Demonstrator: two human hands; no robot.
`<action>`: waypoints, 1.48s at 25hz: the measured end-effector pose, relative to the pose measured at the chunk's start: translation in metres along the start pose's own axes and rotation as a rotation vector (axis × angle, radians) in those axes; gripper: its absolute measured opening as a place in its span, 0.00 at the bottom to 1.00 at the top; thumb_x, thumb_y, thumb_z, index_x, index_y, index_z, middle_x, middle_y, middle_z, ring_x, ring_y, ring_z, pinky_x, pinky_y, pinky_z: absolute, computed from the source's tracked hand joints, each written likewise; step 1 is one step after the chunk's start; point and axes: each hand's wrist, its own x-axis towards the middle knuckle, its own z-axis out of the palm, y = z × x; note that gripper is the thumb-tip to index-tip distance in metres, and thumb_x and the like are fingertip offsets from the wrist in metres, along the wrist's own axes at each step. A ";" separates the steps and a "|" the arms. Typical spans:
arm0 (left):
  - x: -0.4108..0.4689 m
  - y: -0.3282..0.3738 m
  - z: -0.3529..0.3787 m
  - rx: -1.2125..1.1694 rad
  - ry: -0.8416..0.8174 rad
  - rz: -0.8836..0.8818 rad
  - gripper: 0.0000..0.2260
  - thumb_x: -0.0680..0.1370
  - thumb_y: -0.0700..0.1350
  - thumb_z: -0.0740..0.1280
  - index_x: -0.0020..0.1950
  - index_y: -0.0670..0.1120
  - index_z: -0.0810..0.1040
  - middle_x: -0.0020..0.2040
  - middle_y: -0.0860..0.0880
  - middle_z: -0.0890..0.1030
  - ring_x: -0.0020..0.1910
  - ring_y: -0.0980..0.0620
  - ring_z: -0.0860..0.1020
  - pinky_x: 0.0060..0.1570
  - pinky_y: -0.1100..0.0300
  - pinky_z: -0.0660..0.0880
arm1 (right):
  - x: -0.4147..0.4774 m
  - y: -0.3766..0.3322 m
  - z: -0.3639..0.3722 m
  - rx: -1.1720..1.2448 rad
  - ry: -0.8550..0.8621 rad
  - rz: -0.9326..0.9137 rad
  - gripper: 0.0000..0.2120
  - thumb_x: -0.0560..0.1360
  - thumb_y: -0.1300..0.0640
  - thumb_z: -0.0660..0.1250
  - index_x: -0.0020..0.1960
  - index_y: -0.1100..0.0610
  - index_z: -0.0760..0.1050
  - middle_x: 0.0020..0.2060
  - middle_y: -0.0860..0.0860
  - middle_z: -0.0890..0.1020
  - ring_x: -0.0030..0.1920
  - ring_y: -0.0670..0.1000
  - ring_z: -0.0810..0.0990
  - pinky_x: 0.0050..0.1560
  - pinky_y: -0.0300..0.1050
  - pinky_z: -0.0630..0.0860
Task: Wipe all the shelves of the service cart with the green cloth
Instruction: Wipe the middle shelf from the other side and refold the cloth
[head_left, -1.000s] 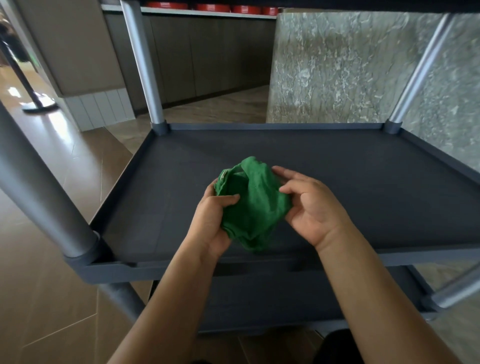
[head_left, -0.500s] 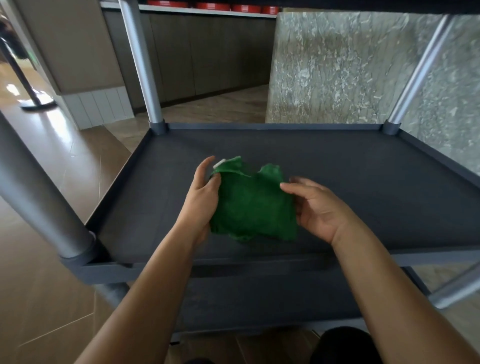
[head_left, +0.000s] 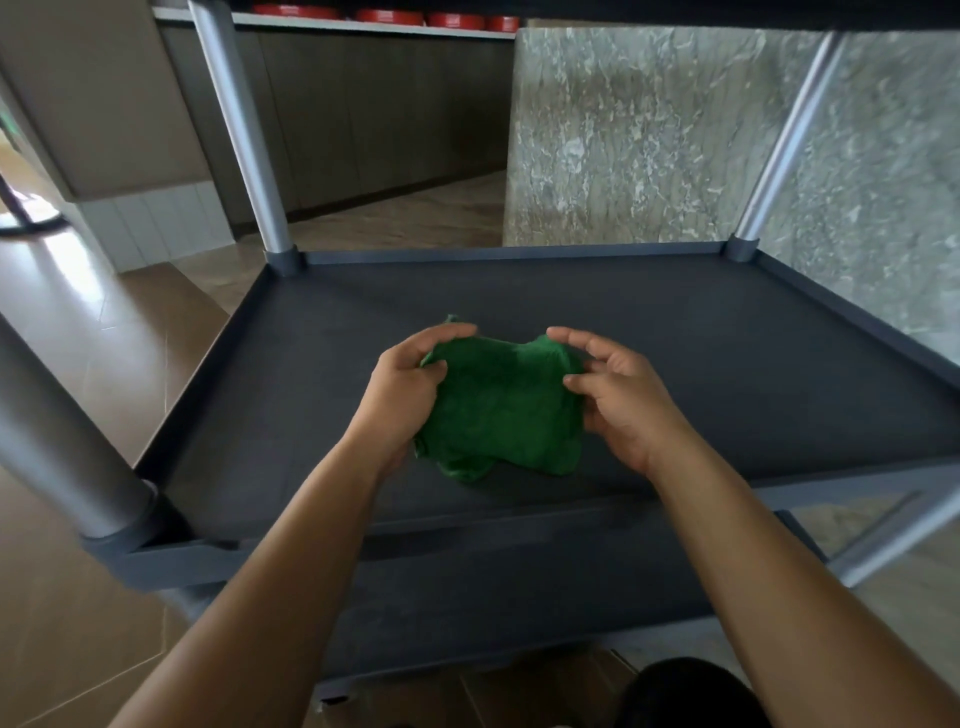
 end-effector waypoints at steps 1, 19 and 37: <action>0.000 0.000 0.004 0.053 -0.002 0.016 0.27 0.78 0.29 0.54 0.47 0.58 0.84 0.56 0.52 0.82 0.49 0.58 0.82 0.45 0.64 0.79 | -0.001 0.000 -0.001 -0.068 0.023 -0.027 0.23 0.76 0.73 0.58 0.55 0.49 0.80 0.55 0.50 0.82 0.53 0.53 0.82 0.45 0.51 0.82; 0.103 0.007 0.157 0.798 -0.155 0.040 0.31 0.73 0.37 0.67 0.75 0.47 0.63 0.70 0.47 0.65 0.58 0.50 0.70 0.36 0.69 0.68 | 0.082 -0.022 -0.149 -0.919 0.147 -0.278 0.20 0.75 0.68 0.56 0.58 0.51 0.77 0.52 0.49 0.79 0.41 0.51 0.81 0.37 0.42 0.78; 0.200 -0.012 0.349 0.887 -0.217 0.009 0.41 0.73 0.40 0.69 0.79 0.48 0.48 0.78 0.50 0.52 0.68 0.45 0.67 0.45 0.59 0.71 | 0.165 -0.038 -0.315 -1.235 0.246 -0.258 0.15 0.75 0.64 0.57 0.56 0.54 0.78 0.53 0.56 0.80 0.49 0.56 0.78 0.46 0.47 0.74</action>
